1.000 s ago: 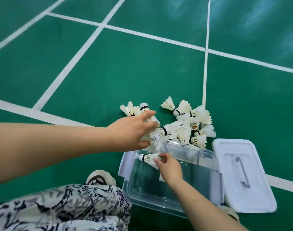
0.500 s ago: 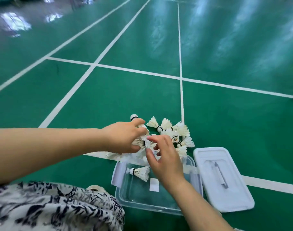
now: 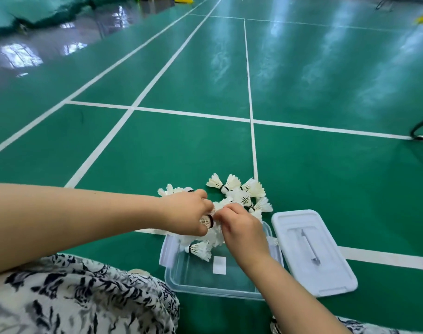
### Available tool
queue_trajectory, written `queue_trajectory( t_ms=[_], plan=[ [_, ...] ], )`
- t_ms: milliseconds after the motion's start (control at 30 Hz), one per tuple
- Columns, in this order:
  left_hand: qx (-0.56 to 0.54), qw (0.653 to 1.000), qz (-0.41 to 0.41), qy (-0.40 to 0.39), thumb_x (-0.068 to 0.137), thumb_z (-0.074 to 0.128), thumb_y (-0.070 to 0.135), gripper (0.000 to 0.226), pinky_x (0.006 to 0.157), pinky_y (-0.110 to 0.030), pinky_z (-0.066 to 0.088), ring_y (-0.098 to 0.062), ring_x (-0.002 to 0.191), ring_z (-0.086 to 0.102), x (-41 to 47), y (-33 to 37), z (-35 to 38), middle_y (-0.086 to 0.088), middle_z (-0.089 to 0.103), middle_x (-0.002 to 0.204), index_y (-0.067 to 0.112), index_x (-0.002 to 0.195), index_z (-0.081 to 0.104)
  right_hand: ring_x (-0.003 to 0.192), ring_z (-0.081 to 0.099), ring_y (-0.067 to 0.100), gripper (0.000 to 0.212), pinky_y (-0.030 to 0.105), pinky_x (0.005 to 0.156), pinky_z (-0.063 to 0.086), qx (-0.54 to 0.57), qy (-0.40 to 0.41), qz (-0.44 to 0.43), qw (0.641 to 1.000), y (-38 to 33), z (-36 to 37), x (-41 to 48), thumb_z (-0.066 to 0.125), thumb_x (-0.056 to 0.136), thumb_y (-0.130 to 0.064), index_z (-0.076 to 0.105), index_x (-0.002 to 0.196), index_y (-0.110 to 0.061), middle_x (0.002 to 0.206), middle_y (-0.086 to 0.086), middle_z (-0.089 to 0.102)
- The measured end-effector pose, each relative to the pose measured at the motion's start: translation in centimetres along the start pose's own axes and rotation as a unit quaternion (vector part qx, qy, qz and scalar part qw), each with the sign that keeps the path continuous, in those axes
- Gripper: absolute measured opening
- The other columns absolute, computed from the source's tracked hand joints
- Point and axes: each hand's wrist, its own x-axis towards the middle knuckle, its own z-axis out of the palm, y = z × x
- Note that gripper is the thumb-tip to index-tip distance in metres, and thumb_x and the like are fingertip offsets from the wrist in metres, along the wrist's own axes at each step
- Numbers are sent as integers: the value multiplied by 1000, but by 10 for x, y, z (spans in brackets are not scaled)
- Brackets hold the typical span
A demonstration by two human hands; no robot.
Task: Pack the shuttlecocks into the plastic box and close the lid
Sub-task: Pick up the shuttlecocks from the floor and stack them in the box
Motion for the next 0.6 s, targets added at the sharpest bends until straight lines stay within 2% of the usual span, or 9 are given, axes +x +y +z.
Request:
queue_trajectory(
  t_ms=[133,200,267,367,433,533,600],
  plan=[
    [0,1000,4,0,84,53,33,57,97,-37,46,-26,114,54,-1,3,8,-3,35,139,18,136,38,85,59,24,20,31,68,39,16,-94,153,984,13,-1,-7,49,88,-9,69,89,-15,96,0,66],
    [1,1000,3,-4,85,53,33,59,97,-37,46,-26,116,53,-3,2,12,-3,32,143,17,139,34,88,59,22,22,31,71,42,18,-96,234,967,24,2,-13,49,88,-6,68,90,-17,96,-2,66],
    [7,1000,2,-2,86,54,32,60,95,-38,46,-28,115,54,-4,-1,16,-4,28,145,16,139,32,84,59,19,22,29,69,44,61,-66,340,936,41,8,-21,50,87,-7,66,82,-21,93,-3,66],
    [1,1000,-5,16,87,55,31,64,93,-33,45,-30,114,54,-5,-7,18,-4,16,152,14,142,26,87,61,22,21,25,69,41,143,-38,484,863,66,28,-32,53,86,-5,64,78,-20,88,-1,67],
    [3,999,-8,33,88,55,32,68,90,-29,41,-28,113,55,-4,-11,19,-2,7,156,15,144,20,84,59,20,22,24,66,39,150,-65,520,839,78,44,-34,51,87,-3,64,79,-20,90,0,66],
    [0,999,-4,40,87,56,31,71,89,-27,40,-27,110,56,0,-16,24,-2,2,157,16,145,18,70,51,12,25,19,51,34,136,-120,540,821,89,71,-35,47,89,-1,65,87,-17,89,0,61],
    [-9,999,-7,32,87,55,32,72,91,-28,40,-25,112,55,3,-20,28,-1,0,157,17,146,16,72,50,14,27,18,50,32,137,-135,574,796,97,90,-37,46,88,2,64,85,-17,90,1,61]
  ],
)
